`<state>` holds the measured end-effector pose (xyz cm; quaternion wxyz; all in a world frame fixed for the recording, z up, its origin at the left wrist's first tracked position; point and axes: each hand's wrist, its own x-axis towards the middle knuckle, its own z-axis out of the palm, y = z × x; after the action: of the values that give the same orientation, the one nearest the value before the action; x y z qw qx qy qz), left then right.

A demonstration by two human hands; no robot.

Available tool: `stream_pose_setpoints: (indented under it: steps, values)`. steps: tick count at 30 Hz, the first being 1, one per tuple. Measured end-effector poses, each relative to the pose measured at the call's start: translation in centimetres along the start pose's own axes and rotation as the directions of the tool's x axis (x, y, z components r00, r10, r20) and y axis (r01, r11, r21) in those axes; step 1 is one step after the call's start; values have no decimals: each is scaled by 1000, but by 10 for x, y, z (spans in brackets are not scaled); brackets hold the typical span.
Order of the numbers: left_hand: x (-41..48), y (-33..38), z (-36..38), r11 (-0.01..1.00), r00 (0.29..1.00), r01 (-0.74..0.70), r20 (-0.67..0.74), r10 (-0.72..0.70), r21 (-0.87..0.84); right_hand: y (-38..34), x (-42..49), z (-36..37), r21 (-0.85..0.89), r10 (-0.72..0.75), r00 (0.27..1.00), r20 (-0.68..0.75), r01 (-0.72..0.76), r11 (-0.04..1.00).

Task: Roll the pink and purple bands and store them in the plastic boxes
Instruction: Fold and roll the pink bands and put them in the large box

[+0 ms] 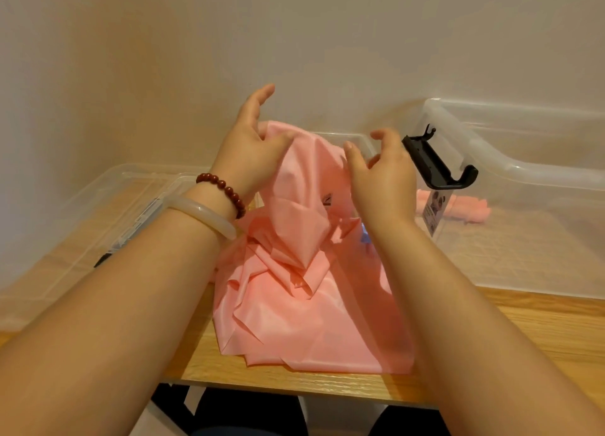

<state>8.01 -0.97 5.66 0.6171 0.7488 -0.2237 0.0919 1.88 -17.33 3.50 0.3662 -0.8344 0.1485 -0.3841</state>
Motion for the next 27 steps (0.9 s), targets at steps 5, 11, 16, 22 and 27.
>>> stream_pose_setpoints:
  steps: [5,11,16,22,27]
  values:
    - [-2,2,4,981,988,82,145,-57,-175,1,-29,-3,-6,147,978,146,-148,989]
    - [-7,-4,-1,991,968,121,228,-107,-49,-3,-35,13,598,192,912,363,-386,702]
    - [-10,-6,-10,985,955,155,268,-130,-75,4,-29,16,308,317,922,222,-375,874]
    - [-15,1,-7,996,957,88,281,-79,-23,0,-37,24,508,392,808,439,-584,633]
    - [-17,-3,-10,991,964,134,233,-126,-17,-2,-32,24,668,438,796,418,-596,445]
